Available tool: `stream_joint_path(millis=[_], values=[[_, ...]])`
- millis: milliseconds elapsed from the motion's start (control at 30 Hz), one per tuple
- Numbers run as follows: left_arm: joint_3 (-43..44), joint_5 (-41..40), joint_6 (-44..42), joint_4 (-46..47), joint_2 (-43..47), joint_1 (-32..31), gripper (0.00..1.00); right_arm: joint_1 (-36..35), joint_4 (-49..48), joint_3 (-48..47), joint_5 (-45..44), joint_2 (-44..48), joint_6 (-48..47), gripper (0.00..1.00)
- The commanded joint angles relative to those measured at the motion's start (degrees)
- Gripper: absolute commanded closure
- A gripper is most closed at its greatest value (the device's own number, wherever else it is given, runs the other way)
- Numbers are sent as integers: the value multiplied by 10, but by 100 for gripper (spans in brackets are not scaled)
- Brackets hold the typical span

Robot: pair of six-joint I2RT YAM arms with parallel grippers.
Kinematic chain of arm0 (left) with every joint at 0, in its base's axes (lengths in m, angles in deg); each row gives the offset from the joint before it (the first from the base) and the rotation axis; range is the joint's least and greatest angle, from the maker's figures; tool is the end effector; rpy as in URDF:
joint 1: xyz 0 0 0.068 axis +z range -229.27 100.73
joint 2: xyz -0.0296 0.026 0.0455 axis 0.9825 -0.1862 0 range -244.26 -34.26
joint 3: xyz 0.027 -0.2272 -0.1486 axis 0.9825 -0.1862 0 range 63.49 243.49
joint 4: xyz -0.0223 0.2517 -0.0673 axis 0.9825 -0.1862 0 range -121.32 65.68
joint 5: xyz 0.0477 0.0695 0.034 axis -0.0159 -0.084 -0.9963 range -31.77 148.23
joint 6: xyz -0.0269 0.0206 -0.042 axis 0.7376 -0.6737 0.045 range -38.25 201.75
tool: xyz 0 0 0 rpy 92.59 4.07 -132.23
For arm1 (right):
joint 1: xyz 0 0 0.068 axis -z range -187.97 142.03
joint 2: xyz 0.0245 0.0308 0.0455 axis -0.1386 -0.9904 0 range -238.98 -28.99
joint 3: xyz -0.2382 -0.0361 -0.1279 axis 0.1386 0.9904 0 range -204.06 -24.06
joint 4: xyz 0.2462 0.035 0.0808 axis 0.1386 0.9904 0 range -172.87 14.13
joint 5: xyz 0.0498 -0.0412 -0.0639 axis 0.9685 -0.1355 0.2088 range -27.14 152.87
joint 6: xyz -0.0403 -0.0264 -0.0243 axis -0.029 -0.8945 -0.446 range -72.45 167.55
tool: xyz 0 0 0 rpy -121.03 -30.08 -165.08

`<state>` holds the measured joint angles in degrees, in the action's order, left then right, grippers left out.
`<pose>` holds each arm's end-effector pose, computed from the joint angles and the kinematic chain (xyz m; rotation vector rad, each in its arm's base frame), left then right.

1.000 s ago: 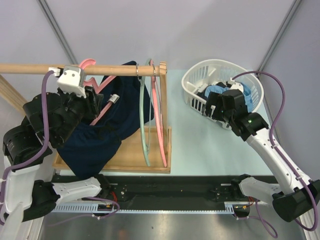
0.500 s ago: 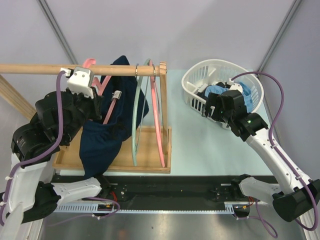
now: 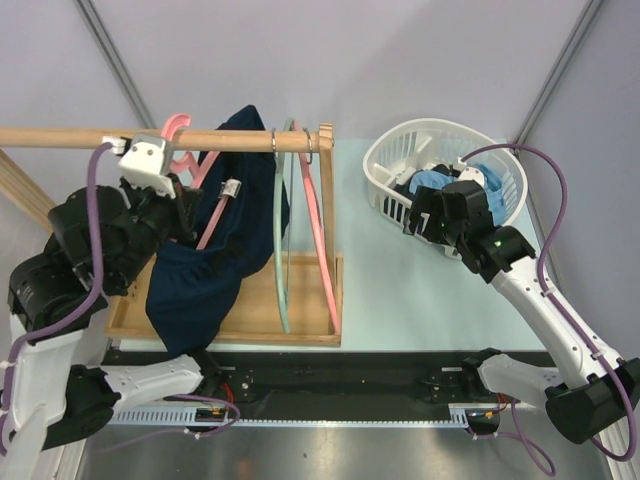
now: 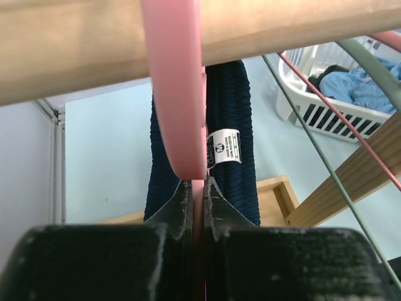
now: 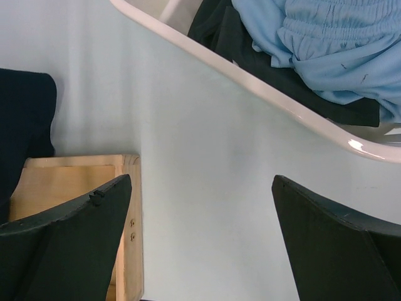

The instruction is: Remove the shorts from the hanger

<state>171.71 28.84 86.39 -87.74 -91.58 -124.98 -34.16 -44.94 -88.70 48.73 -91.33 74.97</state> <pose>0.0739 -0.0508 0.5409 0.2655 1.7440 -0.1796 0.2085 0.0928 0.3538 0.1620 2.1773 0.2636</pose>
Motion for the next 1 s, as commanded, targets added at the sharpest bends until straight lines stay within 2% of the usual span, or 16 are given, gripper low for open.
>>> stream_joint_path(millis=[0, 233, 667, 867, 967], values=[[9, -20, 17, 81, 56, 3, 100, -3, -6, -2, -9, 7, 2, 0], [-77, -20, 43, 147, 174, 3, 100, -4, -11, -2, -4, 1, 5, 0], [-304, 26, 144, 155, 354, 3, 100, -15, -20, -1, -1, -19, 9, 0], [-422, 77, 221, 187, 391, 2, 100, -15, -33, 0, 27, -28, 14, 0], [-483, 144, 274, 234, 370, 3, 100, -16, -47, 2, 50, -39, 18, 0]])
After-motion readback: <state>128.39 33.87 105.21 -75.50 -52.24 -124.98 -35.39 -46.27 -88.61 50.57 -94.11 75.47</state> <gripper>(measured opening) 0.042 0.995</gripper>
